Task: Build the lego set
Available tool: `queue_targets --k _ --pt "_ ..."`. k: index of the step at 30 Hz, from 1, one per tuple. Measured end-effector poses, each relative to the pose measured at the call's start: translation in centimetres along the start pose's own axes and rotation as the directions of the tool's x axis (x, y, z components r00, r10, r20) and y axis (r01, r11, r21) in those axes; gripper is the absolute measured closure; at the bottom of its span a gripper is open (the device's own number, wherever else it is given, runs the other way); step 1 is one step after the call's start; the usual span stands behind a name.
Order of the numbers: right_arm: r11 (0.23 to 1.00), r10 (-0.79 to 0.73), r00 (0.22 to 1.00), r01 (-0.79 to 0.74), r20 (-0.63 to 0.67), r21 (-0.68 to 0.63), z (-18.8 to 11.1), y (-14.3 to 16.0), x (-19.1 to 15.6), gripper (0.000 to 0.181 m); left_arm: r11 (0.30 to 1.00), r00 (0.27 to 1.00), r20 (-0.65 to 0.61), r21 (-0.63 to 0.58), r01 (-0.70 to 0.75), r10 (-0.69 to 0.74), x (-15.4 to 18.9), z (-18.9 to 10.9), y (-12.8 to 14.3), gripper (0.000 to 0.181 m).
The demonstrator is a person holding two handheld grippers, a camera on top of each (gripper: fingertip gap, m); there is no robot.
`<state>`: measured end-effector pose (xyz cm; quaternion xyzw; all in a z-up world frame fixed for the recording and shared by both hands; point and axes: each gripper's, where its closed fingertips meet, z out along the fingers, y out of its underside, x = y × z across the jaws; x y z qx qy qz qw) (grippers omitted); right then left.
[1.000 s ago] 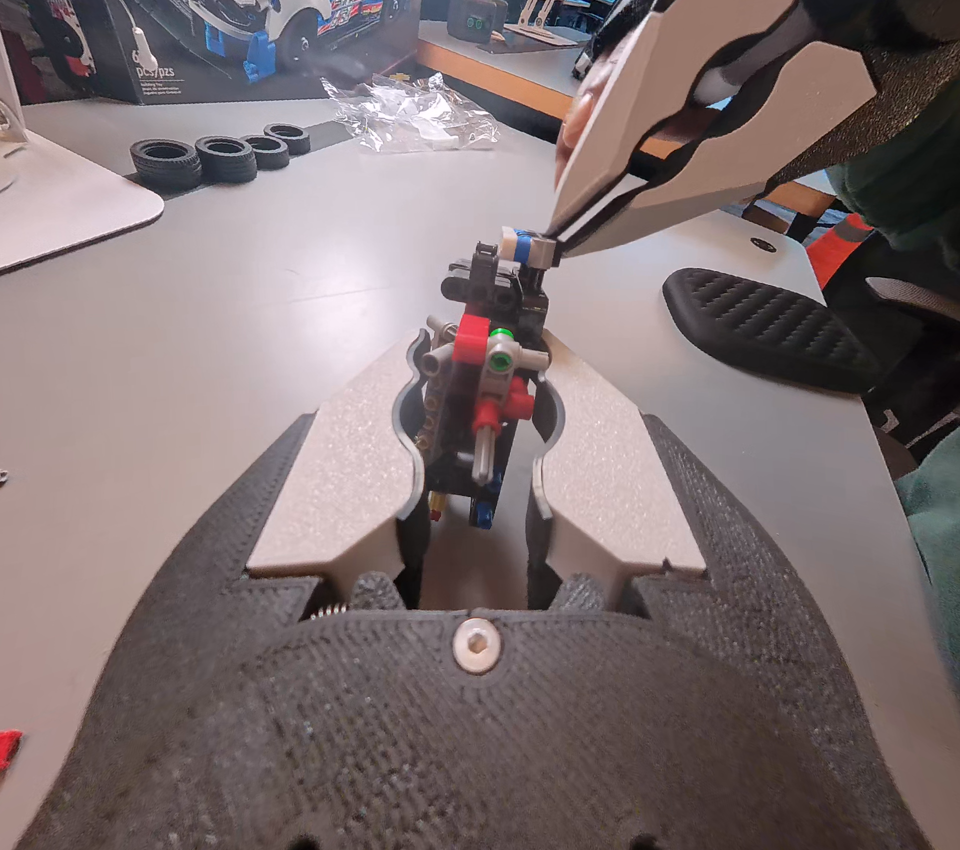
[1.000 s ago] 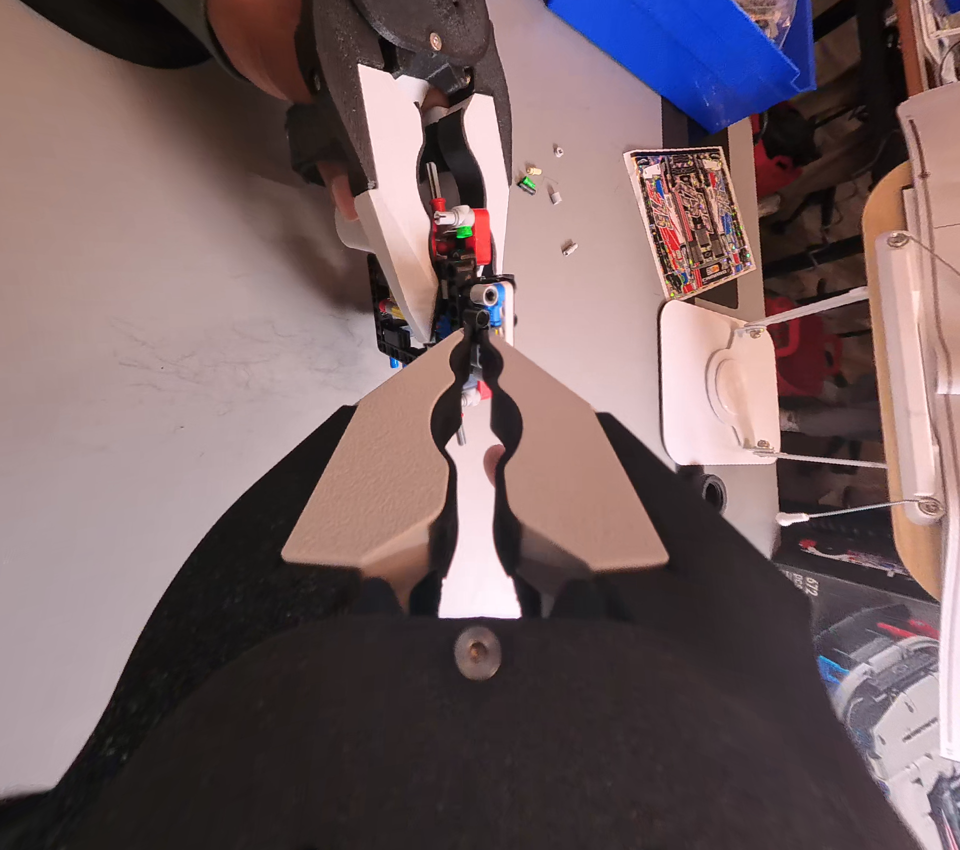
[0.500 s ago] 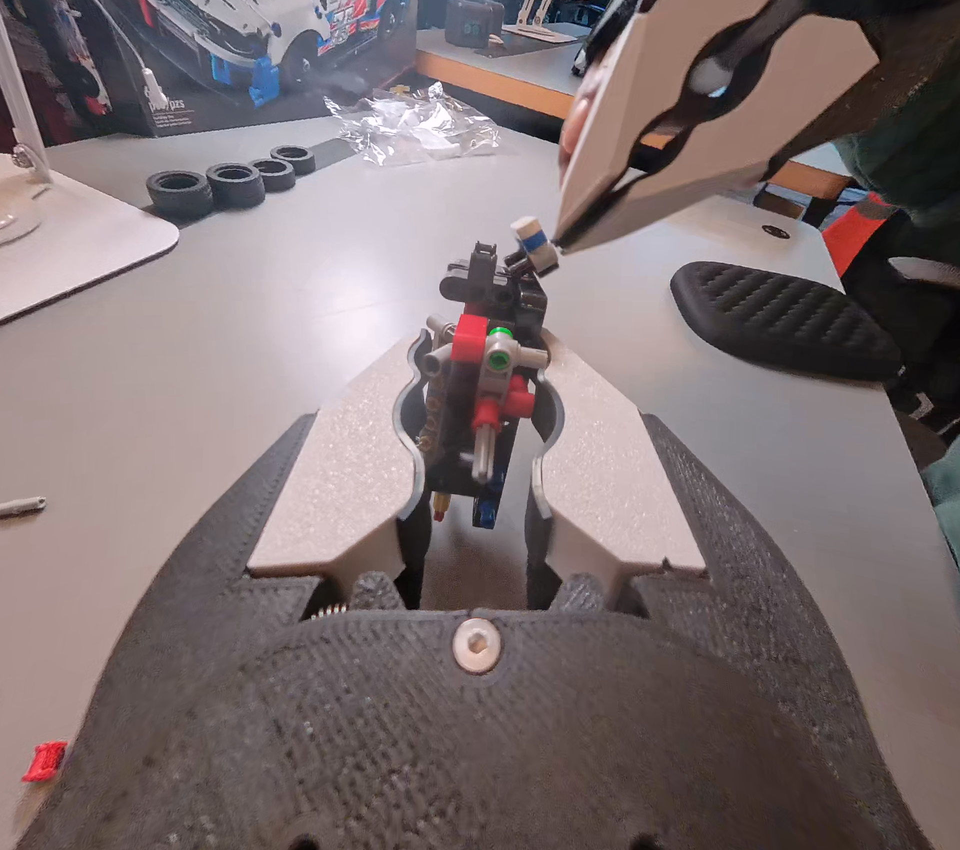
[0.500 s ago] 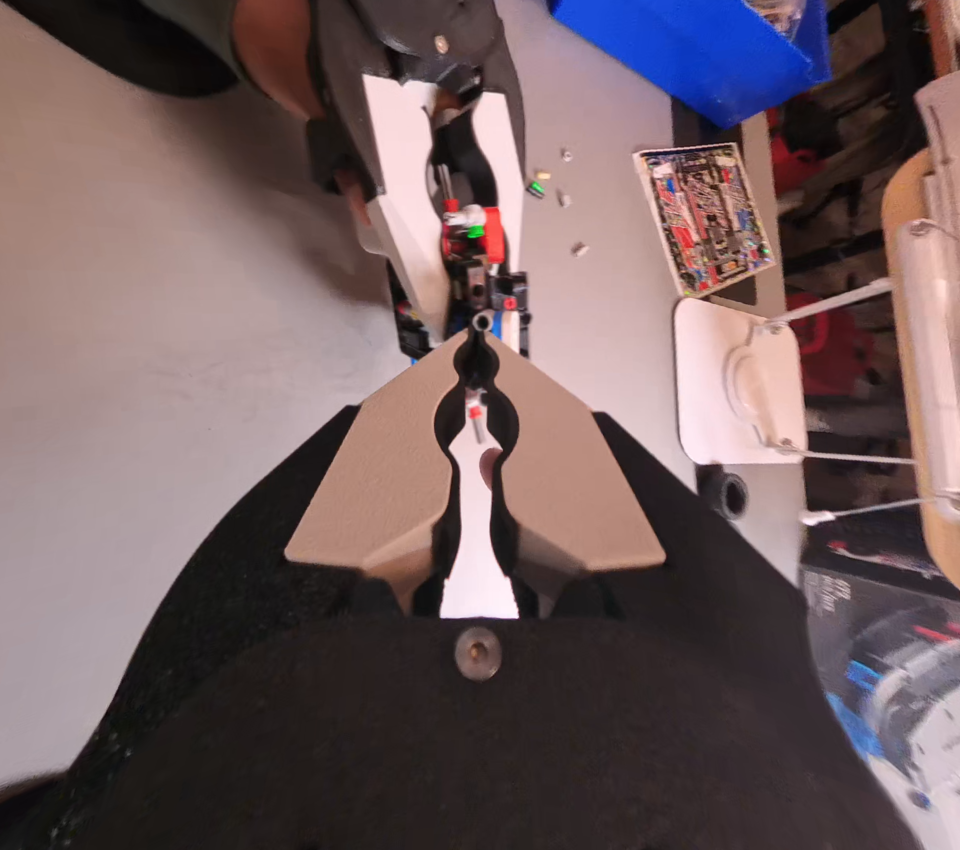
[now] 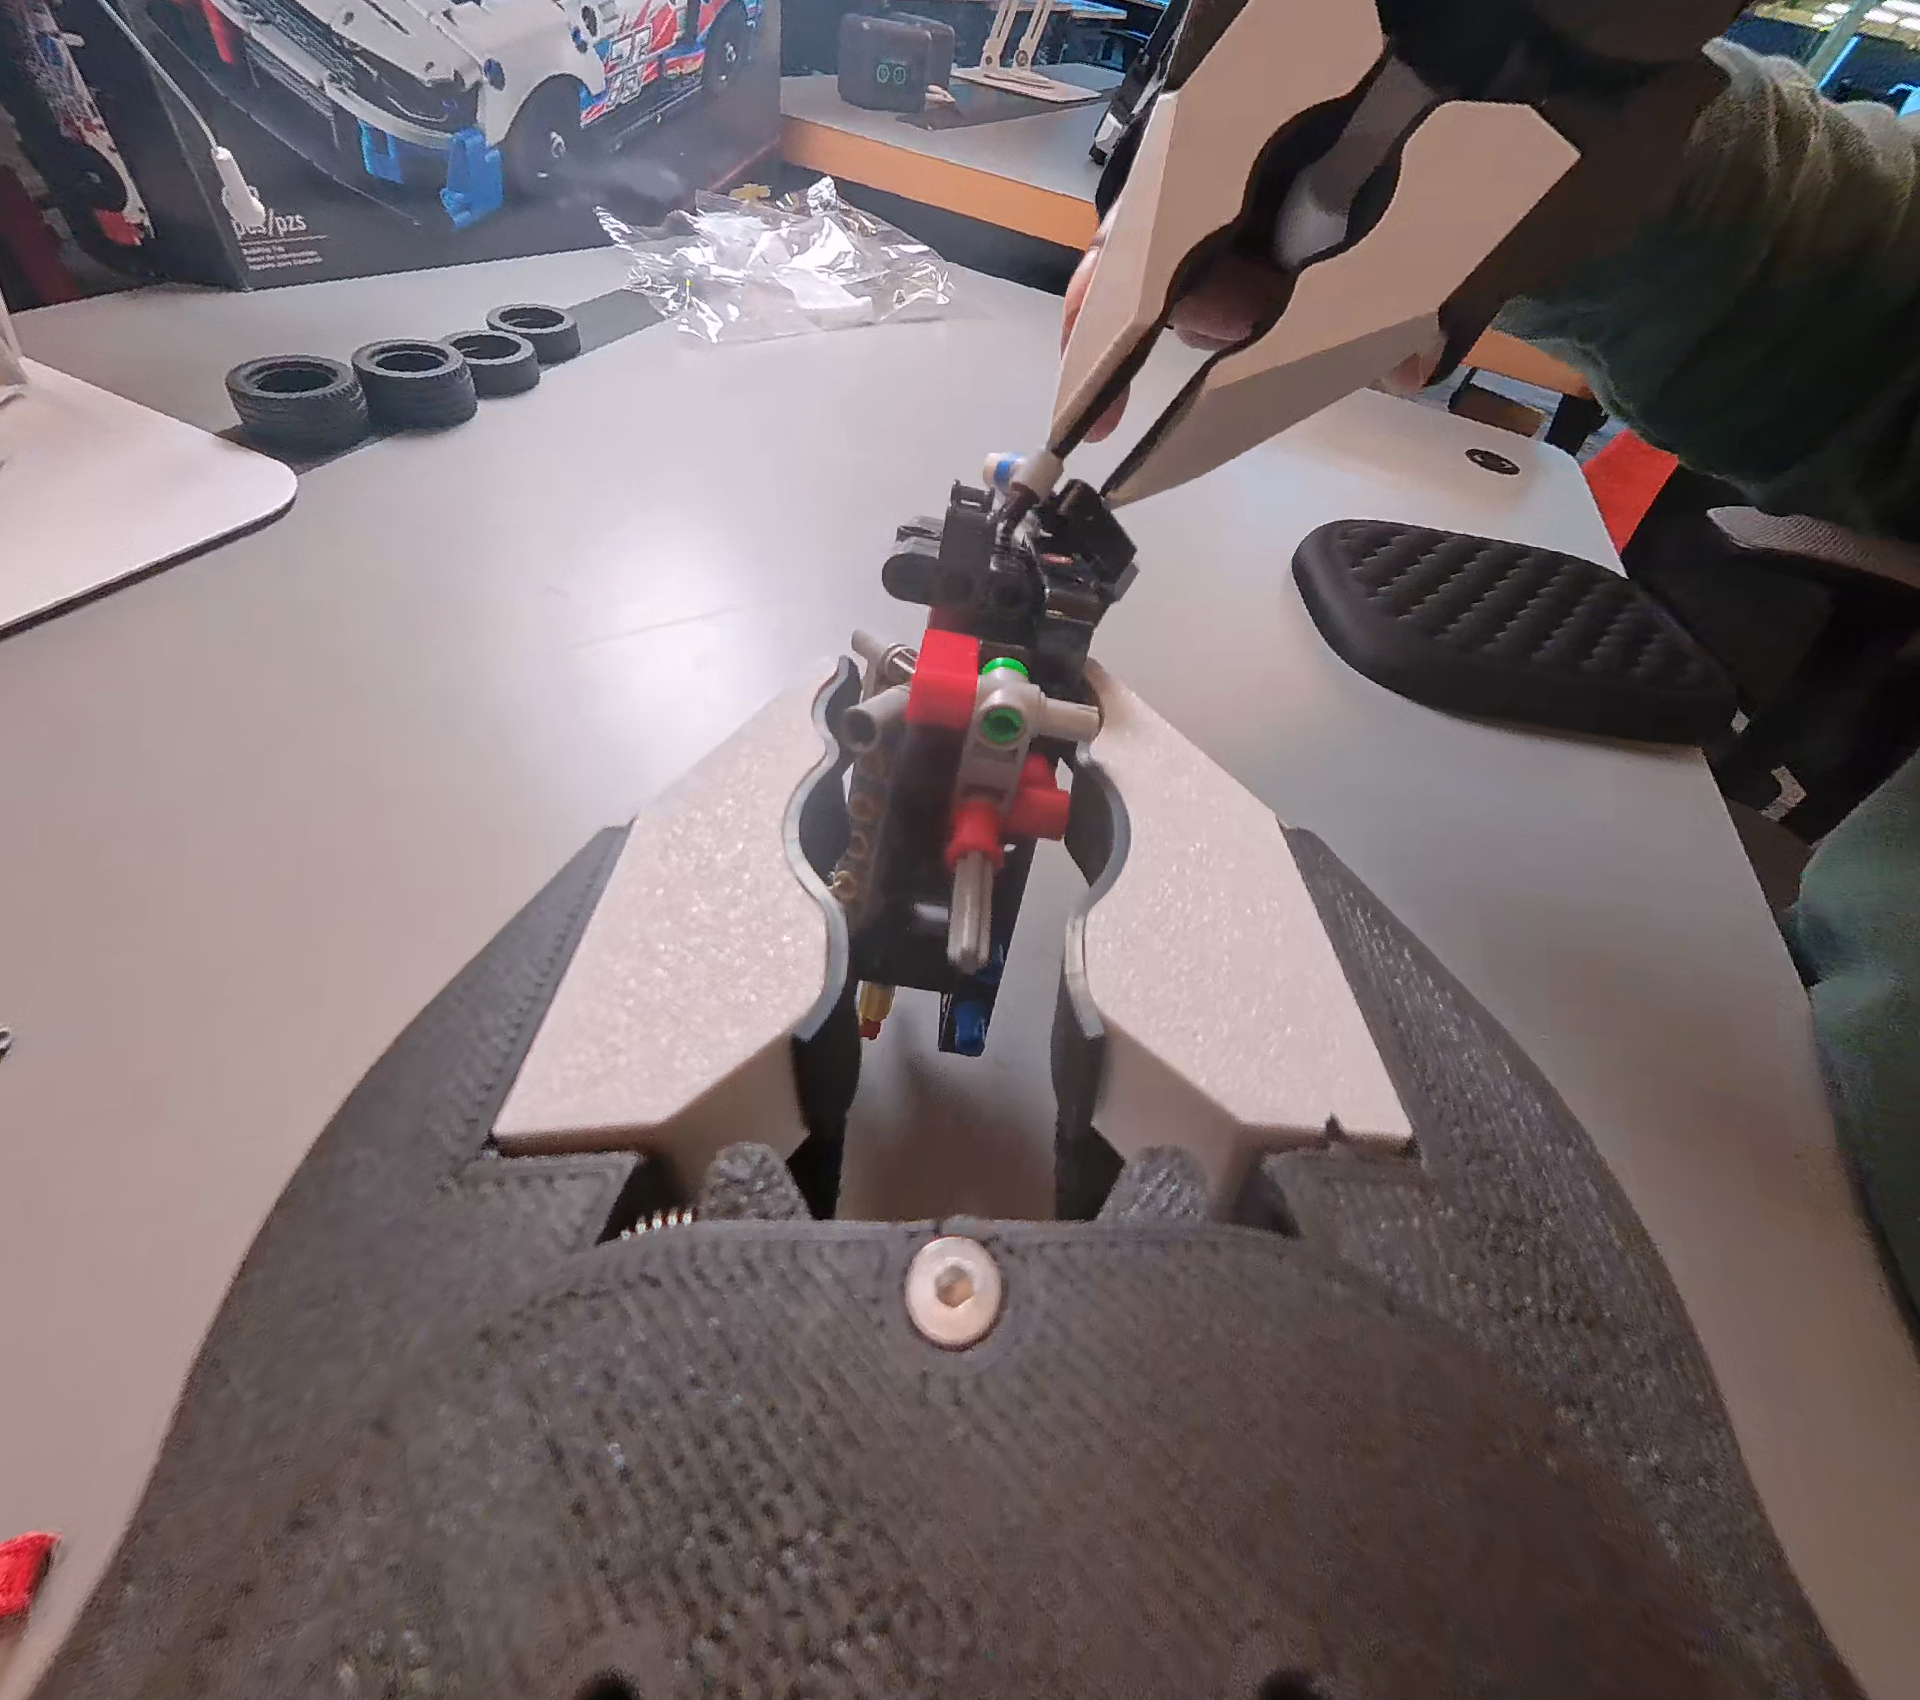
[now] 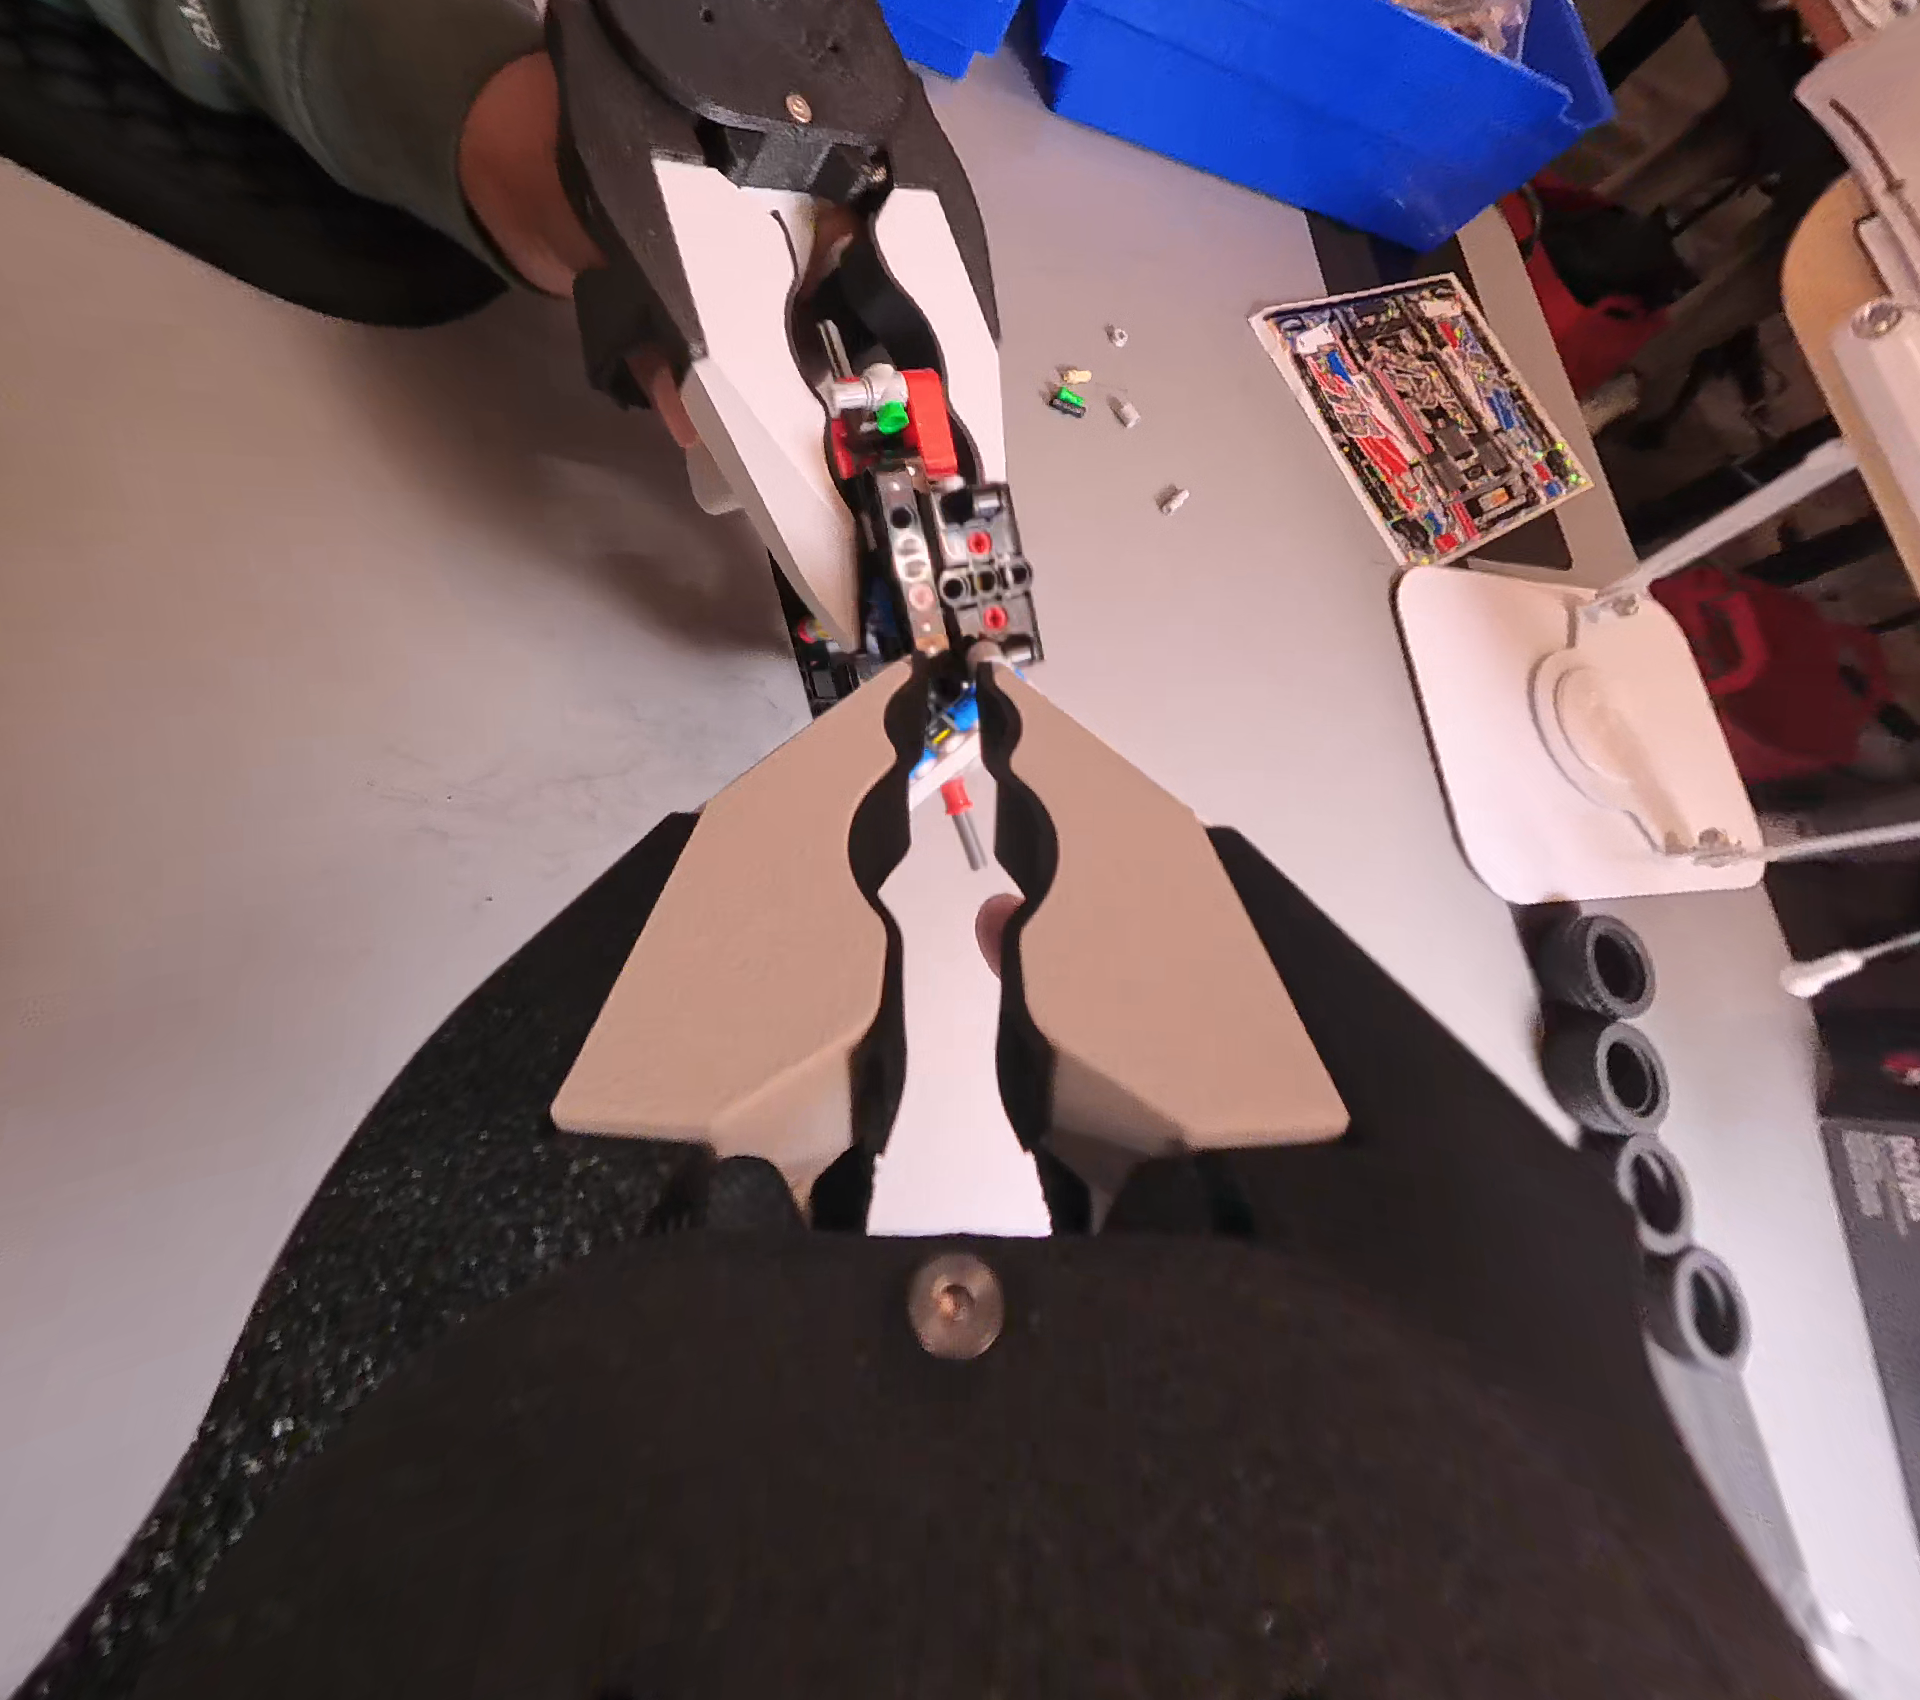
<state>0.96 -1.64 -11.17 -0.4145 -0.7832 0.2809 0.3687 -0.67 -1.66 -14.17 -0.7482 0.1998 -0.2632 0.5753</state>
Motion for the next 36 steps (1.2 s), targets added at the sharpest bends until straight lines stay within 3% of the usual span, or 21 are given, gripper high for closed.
queue_targets --k 9,12,17,24,26,28,29,32,34,36 --pt "0.941 0.333 0.942 -0.335 0.042 0.048 -1.0 4.4 -1.1 0.159 1.0 0.999 0.043 -0.003 -0.027 0.028 -0.8 -0.8 -0.3 0.144" --pt "0.902 0.422 0.906 -0.424 -0.045 -0.084 -1.4 9.1 -1.1 0.156 1.0 0.997 0.068 -0.004 -0.026 0.026 -1.5 -1.3 -0.4 0.144" --pt "0.751 0.599 0.789 -0.613 -0.137 -0.244 -1.7 15.2 -2.6 0.148 1.0 0.998 0.062 0.008 0.005 -0.006 -1.9 -1.4 -0.4 0.144" --pt "0.687 0.645 0.731 -0.683 -0.224 -0.249 1.0 15.1 0.5 0.132 1.0 0.999 0.037 -0.005 0.012 -0.012 -1.3 -0.8 0.3 0.143" --pt "0.696 0.615 0.757 -0.652 -0.221 -0.3 2.1 15.2 1.2 0.132 1.0 0.999 0.033 -0.017 0.005 -0.005 -1.2 -0.7 0.6 0.143" --pt "0.729 0.569 0.806 -0.586 -0.162 -0.354 2.9 15.0 1.3 0.152 0.999 0.999 0.033 -0.032 -0.012 0.013 -1.2 -0.7 0.9 0.142" --pt "0.758 0.53 0.842 -0.524 -0.102 -0.39 3.1 14.7 0.9 0.163 0.999 0.999 0.03 -0.039 -0.021 0.022 -1.1 -0.6 1.0 0.142" --pt "0.857 0.309 0.943 -0.22 0.122 -0.466 2.5 14.6 -0.6 0.173 0.997 0.999 0.019 -0.058 -0.047 0.048 -0.9 -0.5 1.4 0.142" --pt "0.898 0.152 0.952 -0.02 0.268 -0.439 1.7 14.2 -2.0 0.175 0.996 0.998 0.02 -0.065 -0.066 0.067 -0.9 -0.5 1.5 0.142" --pt "0.895 0.086 0.956 0.051 0.282 -0.443 1.1 14.3 -1.9 0.174 0.996 0.997 0.023 -0.066 -0.067 0.069 -1.0 -0.5 1.5 0.141"
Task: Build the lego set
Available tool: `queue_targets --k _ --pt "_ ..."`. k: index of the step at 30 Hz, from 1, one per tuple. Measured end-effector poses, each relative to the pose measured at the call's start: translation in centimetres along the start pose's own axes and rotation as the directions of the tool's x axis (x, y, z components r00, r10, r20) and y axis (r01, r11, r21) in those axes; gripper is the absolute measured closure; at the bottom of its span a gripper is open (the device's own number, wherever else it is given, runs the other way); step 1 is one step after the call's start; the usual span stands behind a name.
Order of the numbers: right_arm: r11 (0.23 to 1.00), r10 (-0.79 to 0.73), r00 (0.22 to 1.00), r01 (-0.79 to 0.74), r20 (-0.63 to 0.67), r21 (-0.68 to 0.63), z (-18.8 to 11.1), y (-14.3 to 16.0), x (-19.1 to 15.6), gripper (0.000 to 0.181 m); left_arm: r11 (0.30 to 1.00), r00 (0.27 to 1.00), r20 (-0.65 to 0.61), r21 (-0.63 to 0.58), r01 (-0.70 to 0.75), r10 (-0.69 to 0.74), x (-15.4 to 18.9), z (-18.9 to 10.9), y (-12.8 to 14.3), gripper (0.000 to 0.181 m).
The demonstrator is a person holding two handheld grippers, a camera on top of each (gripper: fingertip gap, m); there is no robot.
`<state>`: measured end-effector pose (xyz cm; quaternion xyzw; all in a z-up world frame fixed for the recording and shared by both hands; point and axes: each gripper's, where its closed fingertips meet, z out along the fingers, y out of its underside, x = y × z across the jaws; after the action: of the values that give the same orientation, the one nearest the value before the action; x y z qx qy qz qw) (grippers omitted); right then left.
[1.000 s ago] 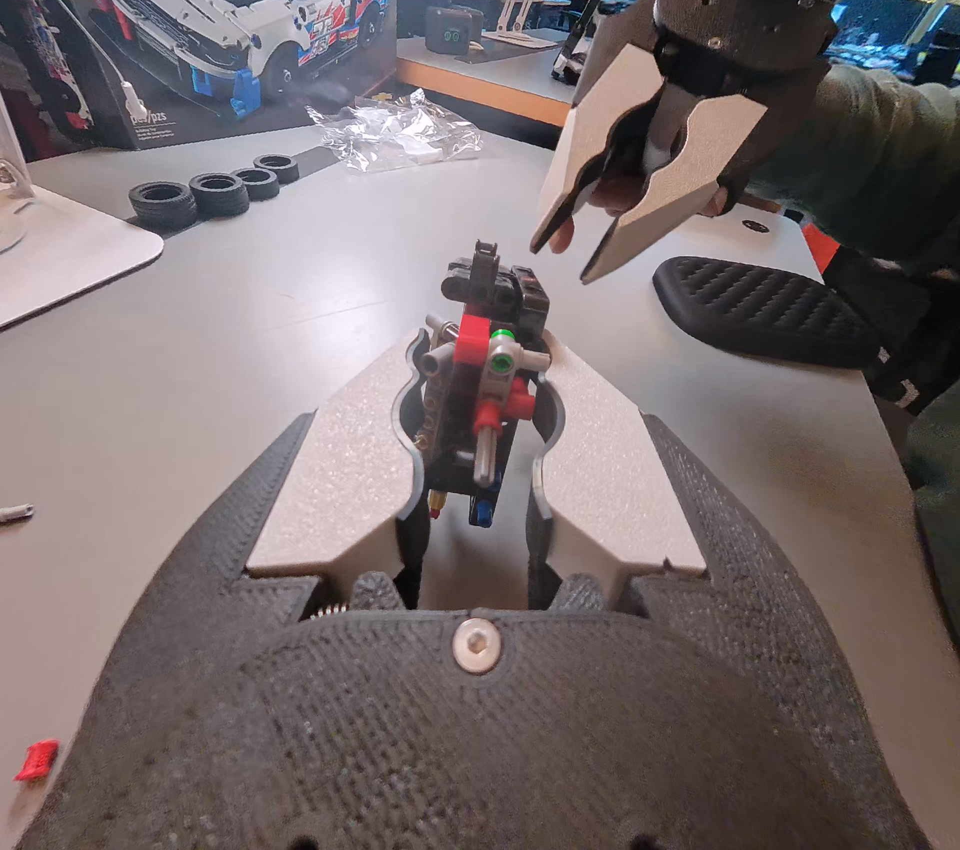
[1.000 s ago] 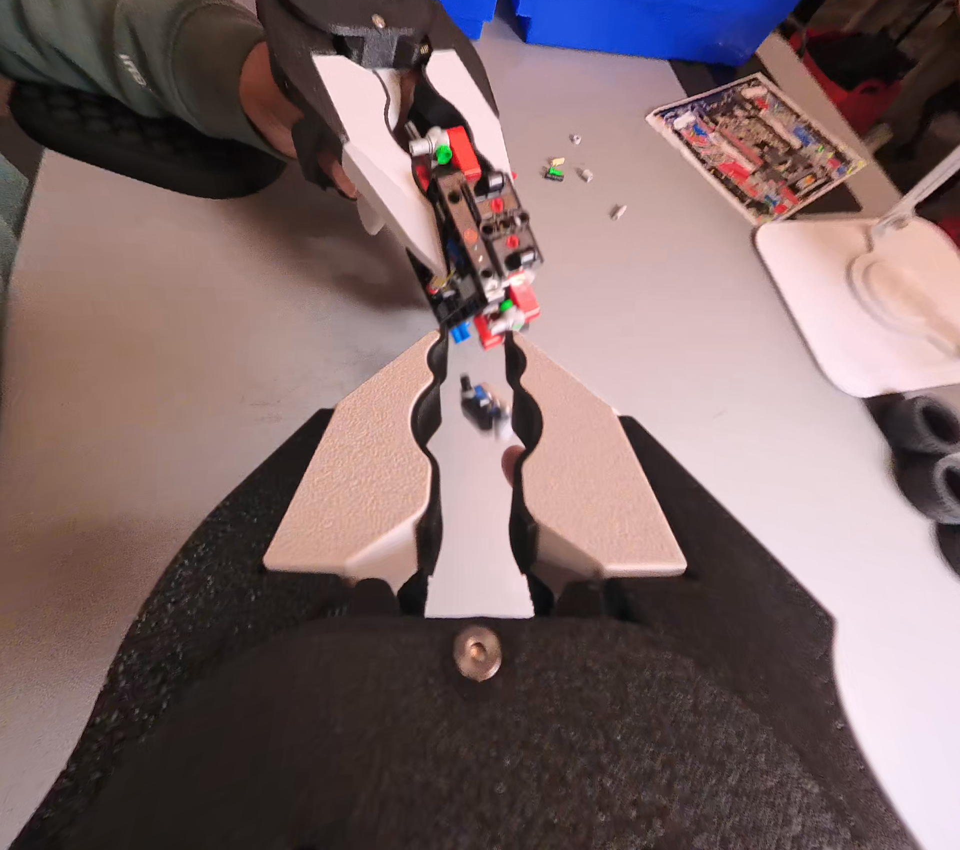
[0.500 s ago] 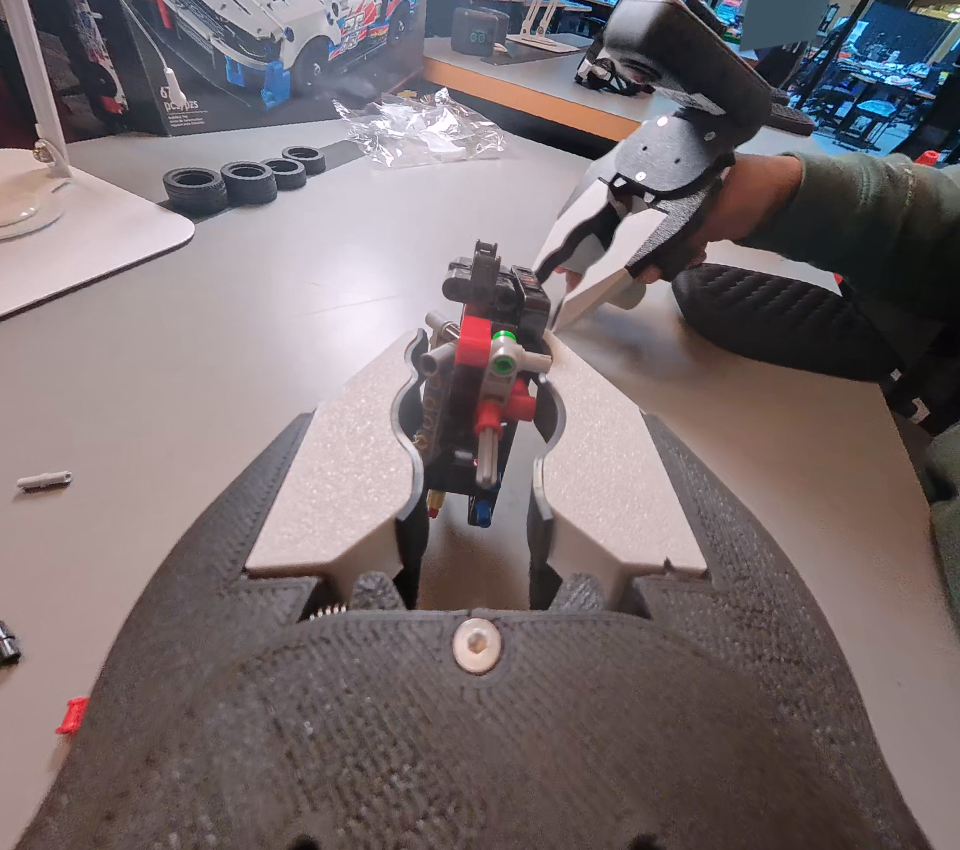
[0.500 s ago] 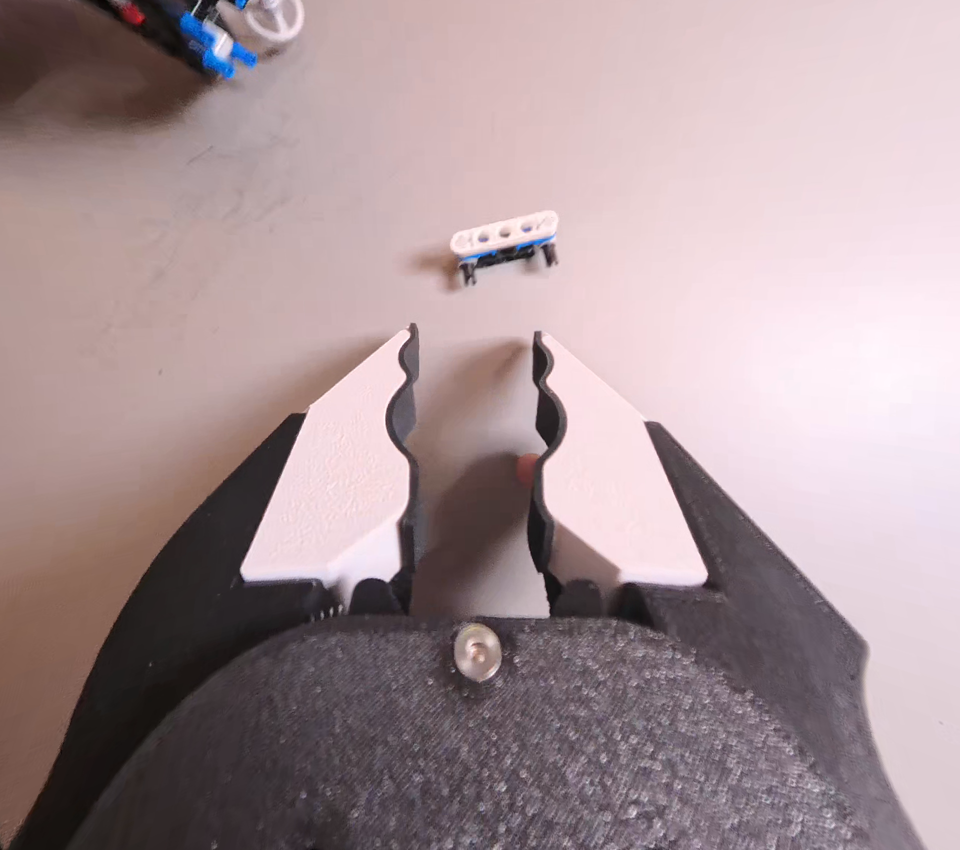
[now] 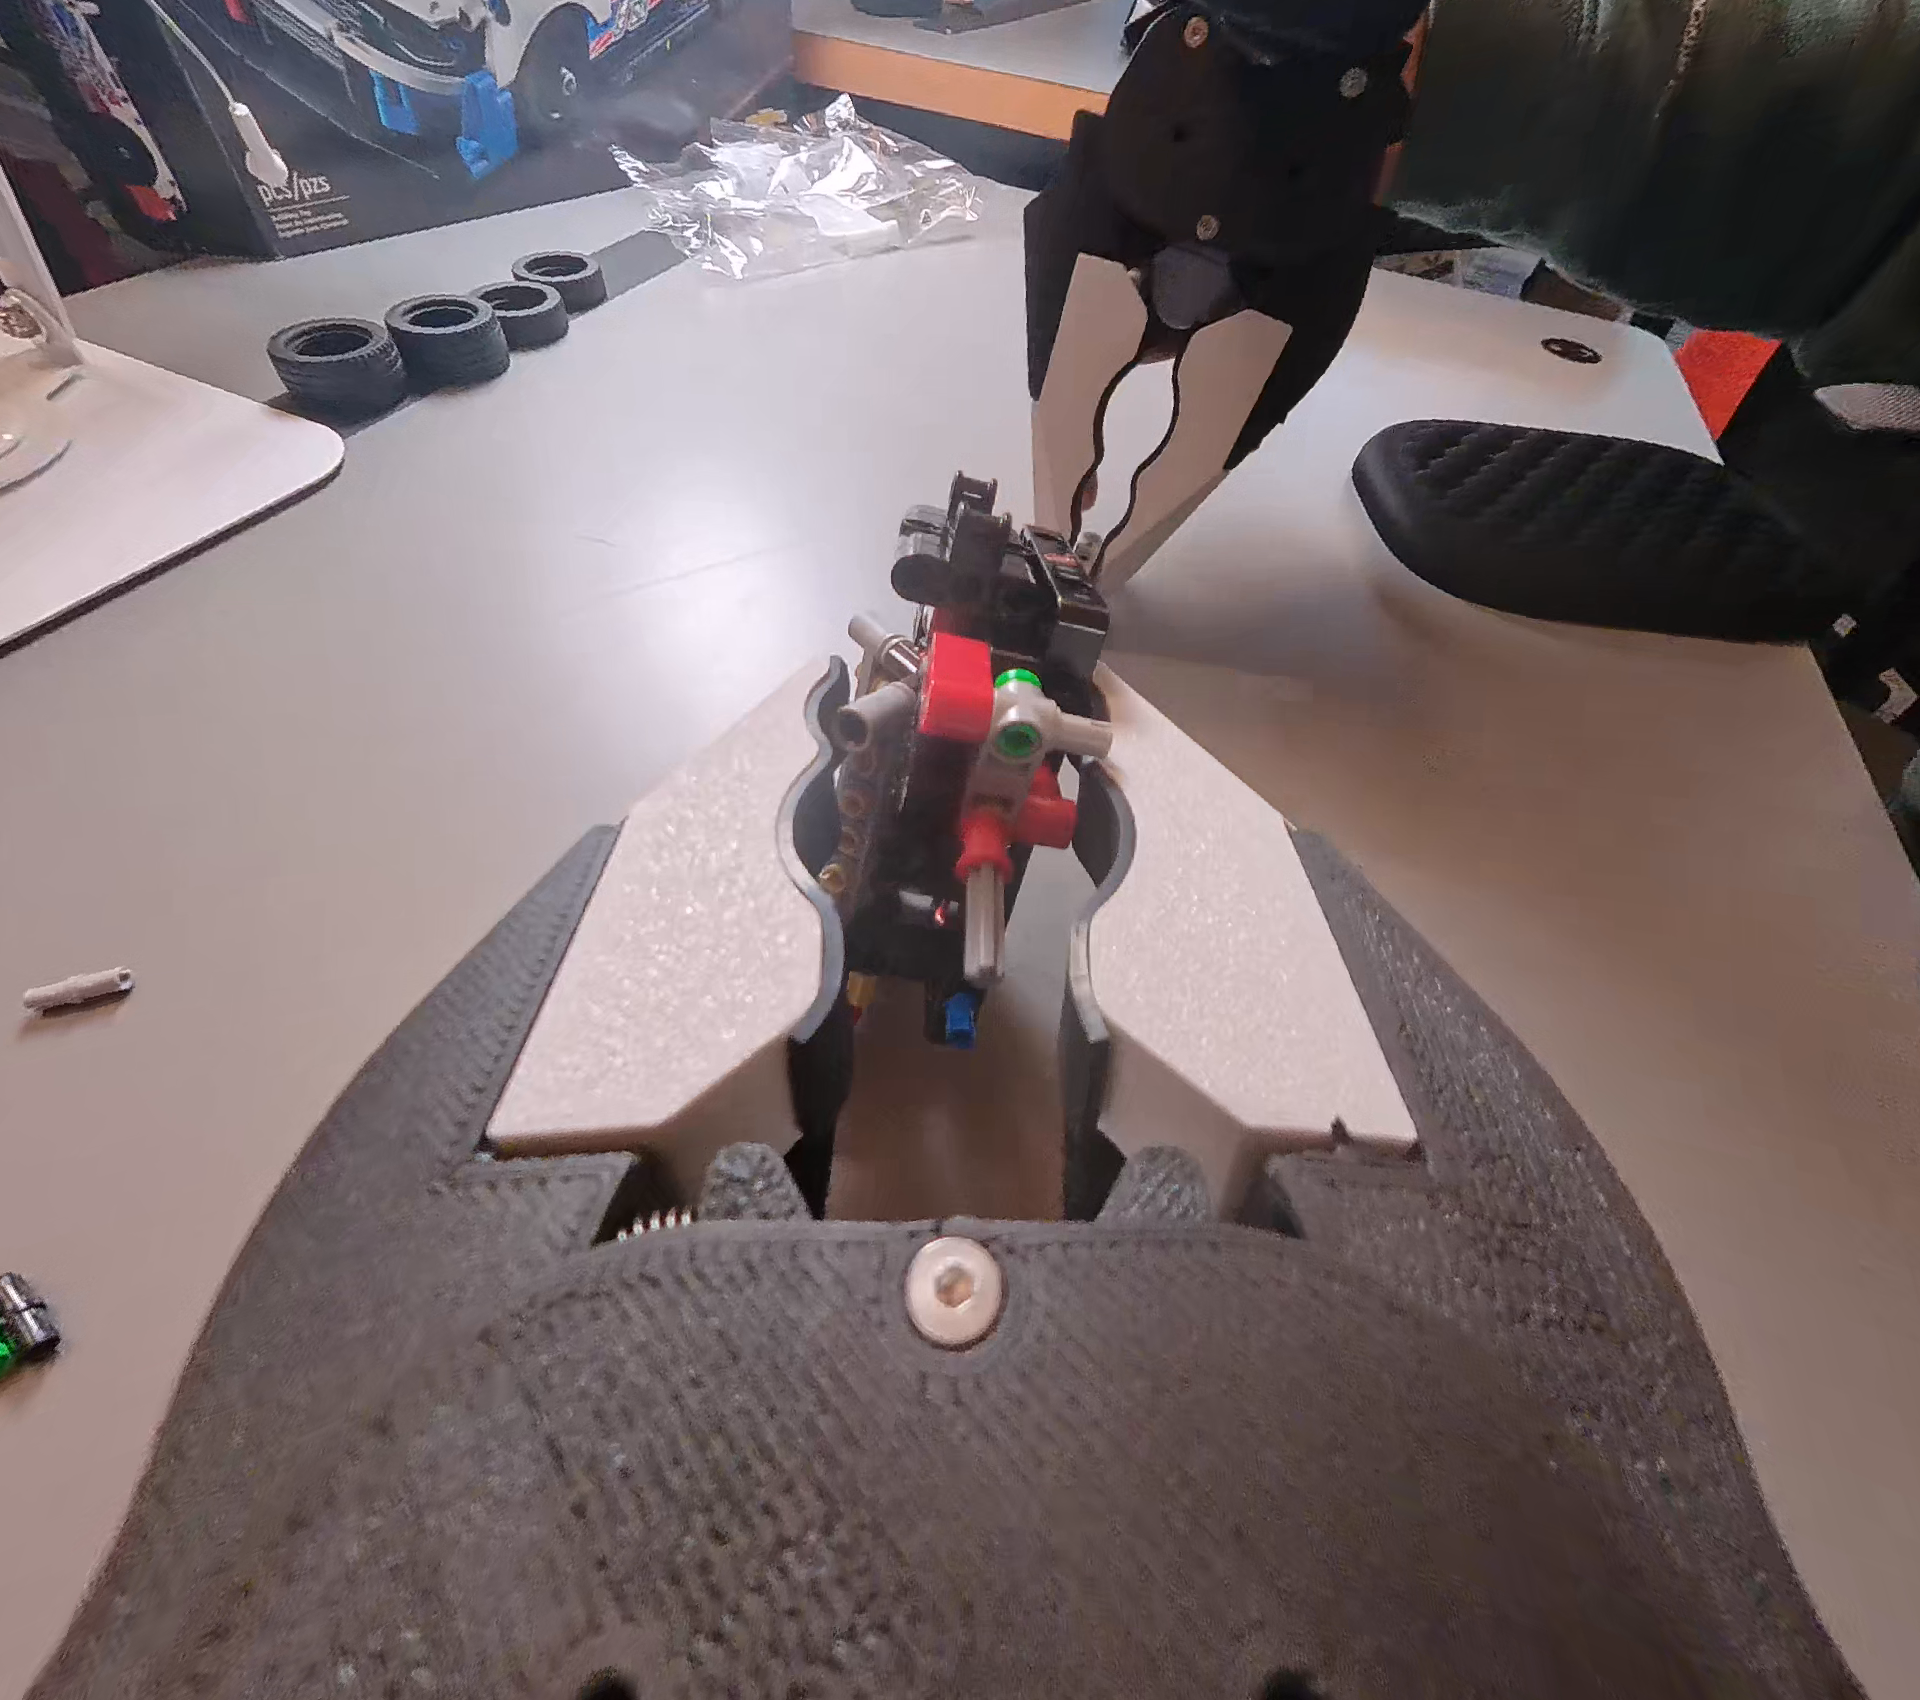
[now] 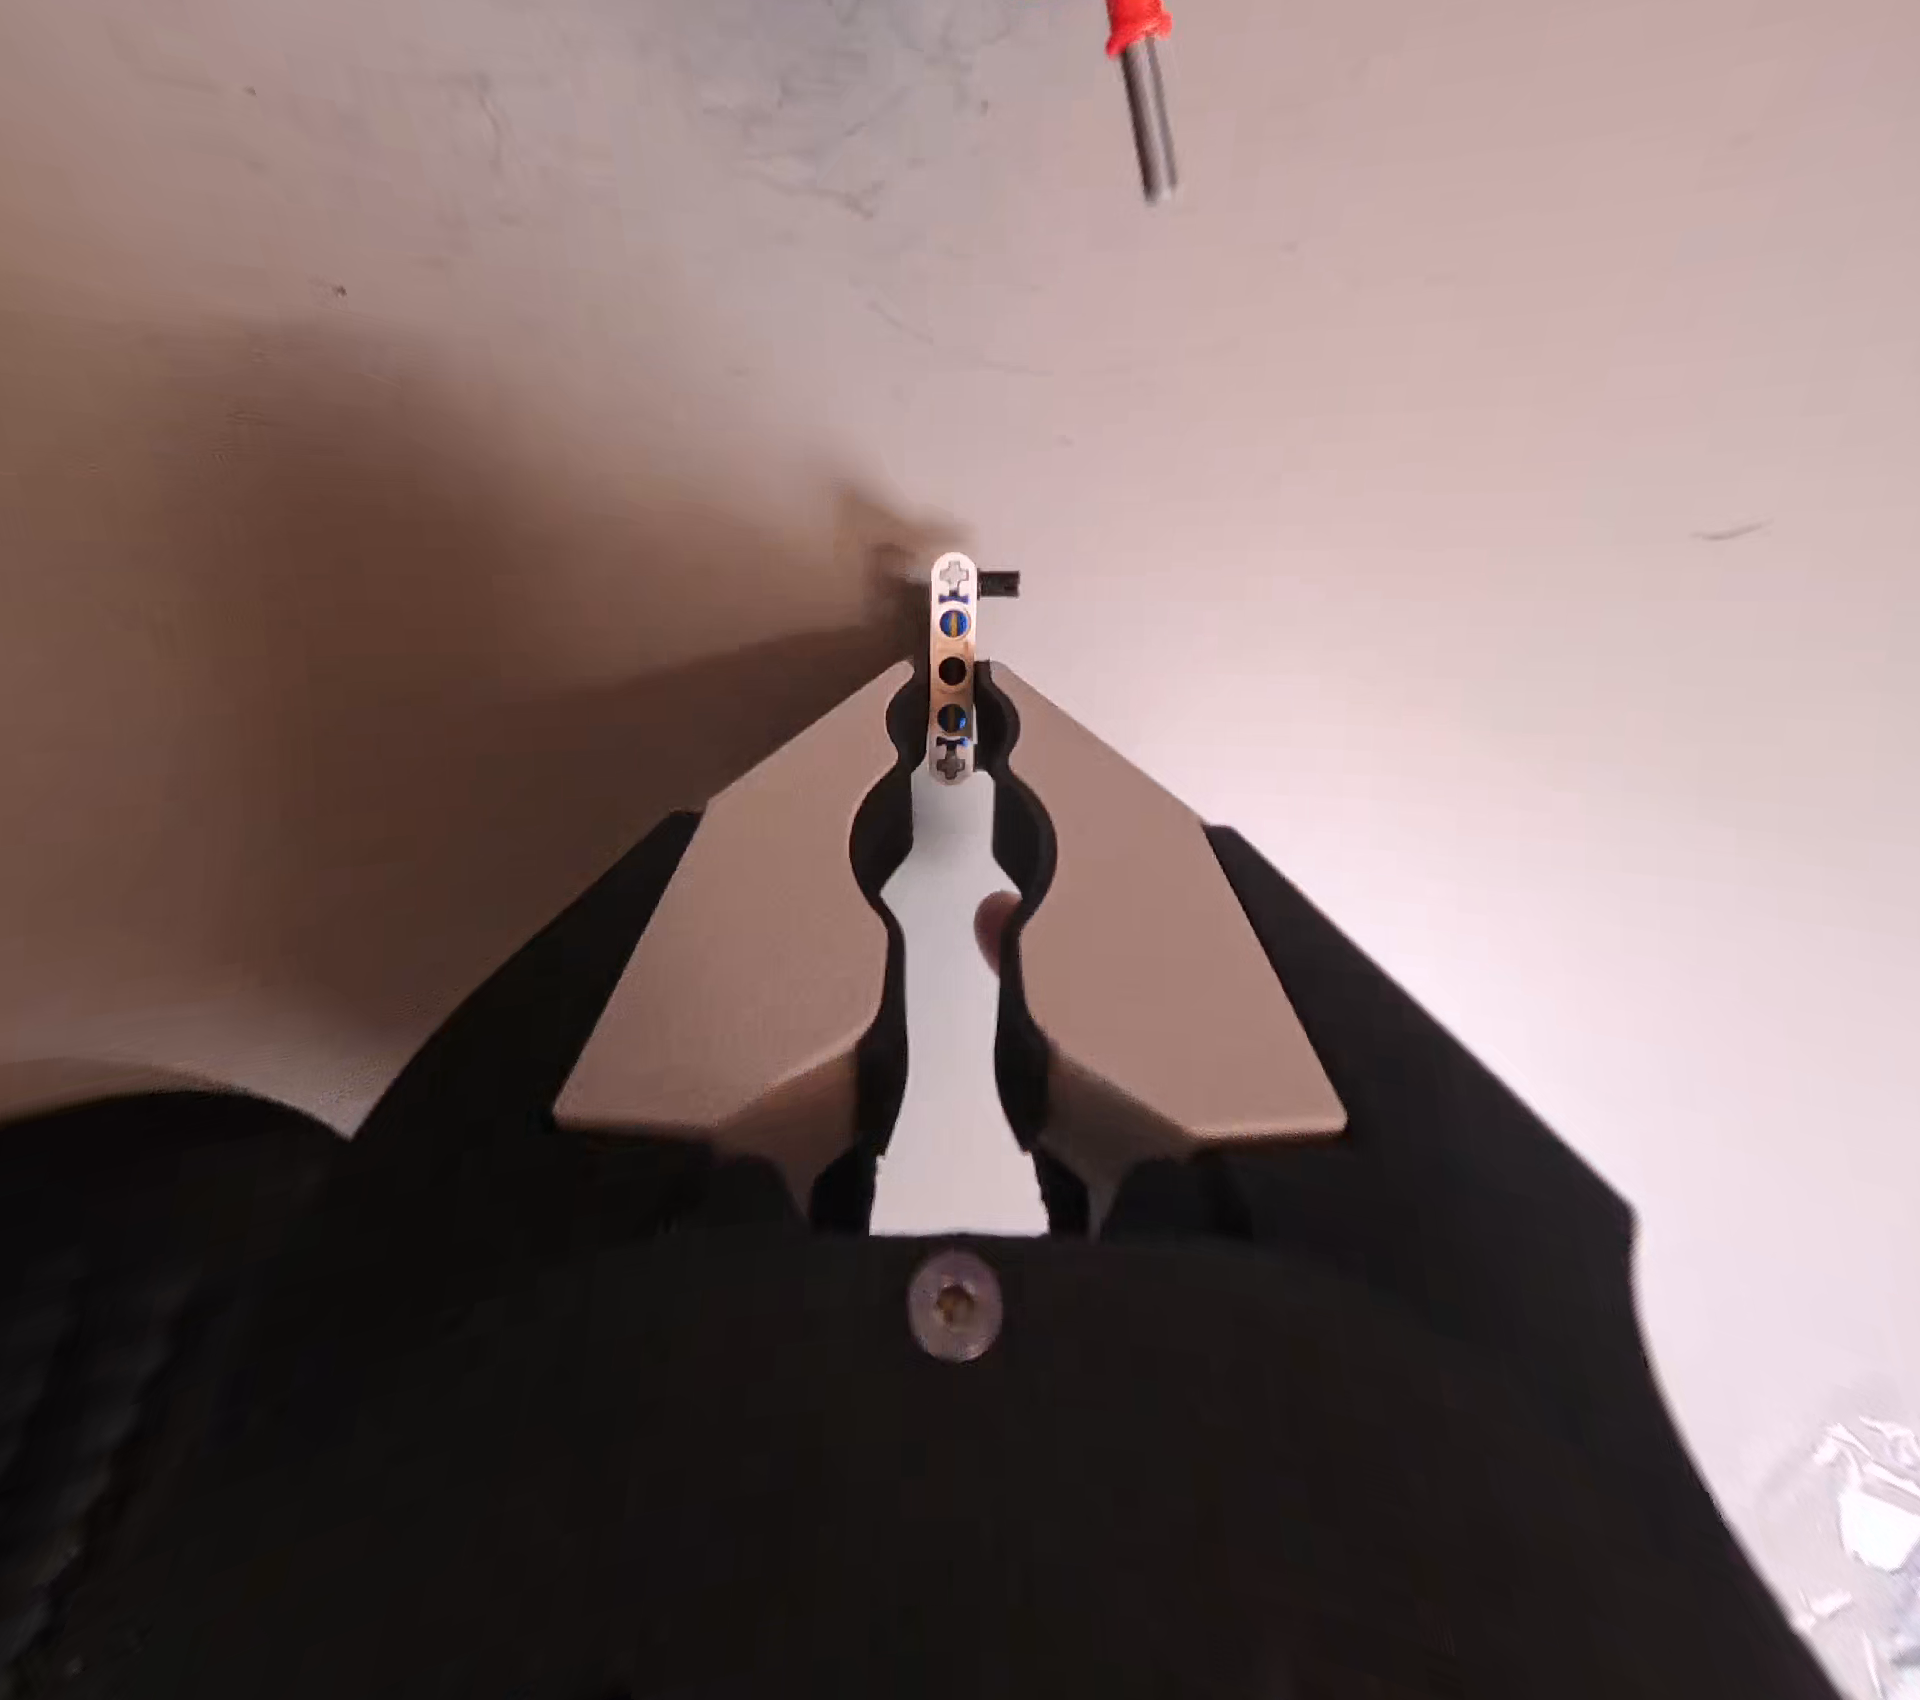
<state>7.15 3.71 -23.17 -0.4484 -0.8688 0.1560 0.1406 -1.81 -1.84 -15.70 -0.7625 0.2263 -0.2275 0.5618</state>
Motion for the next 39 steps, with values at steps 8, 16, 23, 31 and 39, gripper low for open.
queue_targets --k 8,16,23,31,39 --pt "0.888 0.225 0.8 -0.403 0.556 0.221 -2.7 -3.1 -6.6 0.175 0.999 0.999 -0.011 0.004 0.032 -0.032 -0.3 -0.1 0.1 0.141" --pt "0.86 0.421 0.831 -0.493 0.363 0.13 -0.2 -1.3 -3.4 0.157 0.999 0.999 -0.011 0.005 0.04 -0.04 -0.3 -0.1 0.2 0.14" --pt "0.92 0.339 0.939 -0.344 0.059 0.187 -1.8 -0.8 -2.7 0.143 0.999 0.999 -0.014 0.003 0.044 -0.044 -0.4 -0.1 0.2 0.14" --pt "0.791 0.582 0.795 -0.602 0.171 0.108 -0.6 -0.6 -2.6 0.149 0.999 0.999 -0.016 -0.003 0.041 -0.041 -0.3 -0.1 0.2 0.141" --pt "0.896 0.443 0.894 -0.445 0.075 0.015 0.5 -1.2 -3.5 0.16 1.0 0.999 -0.024 -0.016 0.023 -0.024 0.0 0.0 0.3 0.14"
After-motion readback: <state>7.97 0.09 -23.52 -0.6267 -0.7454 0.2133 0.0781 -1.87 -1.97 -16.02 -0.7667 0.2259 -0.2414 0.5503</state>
